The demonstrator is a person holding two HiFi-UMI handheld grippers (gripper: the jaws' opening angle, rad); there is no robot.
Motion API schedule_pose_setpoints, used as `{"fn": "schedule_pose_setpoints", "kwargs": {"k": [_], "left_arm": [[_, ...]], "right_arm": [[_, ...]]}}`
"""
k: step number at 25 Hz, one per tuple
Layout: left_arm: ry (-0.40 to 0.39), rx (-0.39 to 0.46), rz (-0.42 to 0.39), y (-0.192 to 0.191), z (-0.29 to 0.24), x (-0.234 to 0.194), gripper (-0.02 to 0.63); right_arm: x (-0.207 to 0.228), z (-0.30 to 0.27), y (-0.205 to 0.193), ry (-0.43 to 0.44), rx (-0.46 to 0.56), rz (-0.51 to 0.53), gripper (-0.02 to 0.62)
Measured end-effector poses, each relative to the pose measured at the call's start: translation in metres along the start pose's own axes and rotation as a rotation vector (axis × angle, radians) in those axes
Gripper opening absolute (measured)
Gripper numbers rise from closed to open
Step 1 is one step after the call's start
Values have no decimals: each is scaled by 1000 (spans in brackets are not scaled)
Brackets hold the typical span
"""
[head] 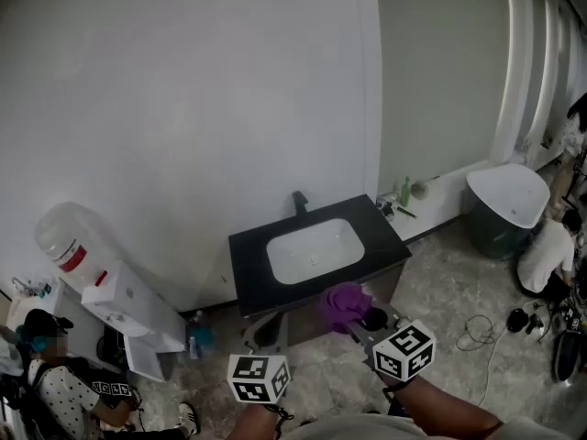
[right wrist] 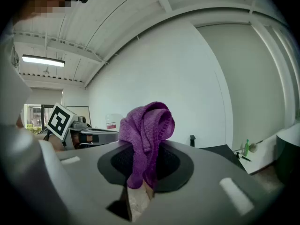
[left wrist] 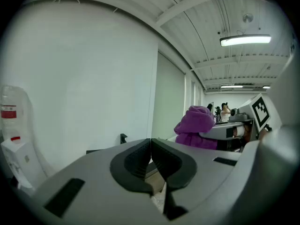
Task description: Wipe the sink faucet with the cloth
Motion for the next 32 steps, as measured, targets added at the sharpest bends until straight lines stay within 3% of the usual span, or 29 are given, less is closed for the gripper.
{"fn": "schedule_pose_setpoints", "kwargs": {"k": [8,23,27,32], "left_arm": [[-19,-7,2,1,-8,-14,9],[-140,-10,-5,1,1,-85,9],[-164,-10,-7,-1,-19,-96,9],[-155,-32,3,-6,-67,-110,9]], "right_arm": [[-1,-16,1,-9,-5,-2,77],[-56,-69,-11,-53,-6,-38,80],[-39,-88,-15,-69,-4,-55,80],[14,-120,-15,-89,7,-56,80]]}}
Point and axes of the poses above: the fingertips, and each gripper's own axes: z backward along the fingers, x to its right, y out of its top, the point moved 9 cm from there along z, backward along the fingers, and after that the axes turned 6 degrees about y, right-handed, at the moved point
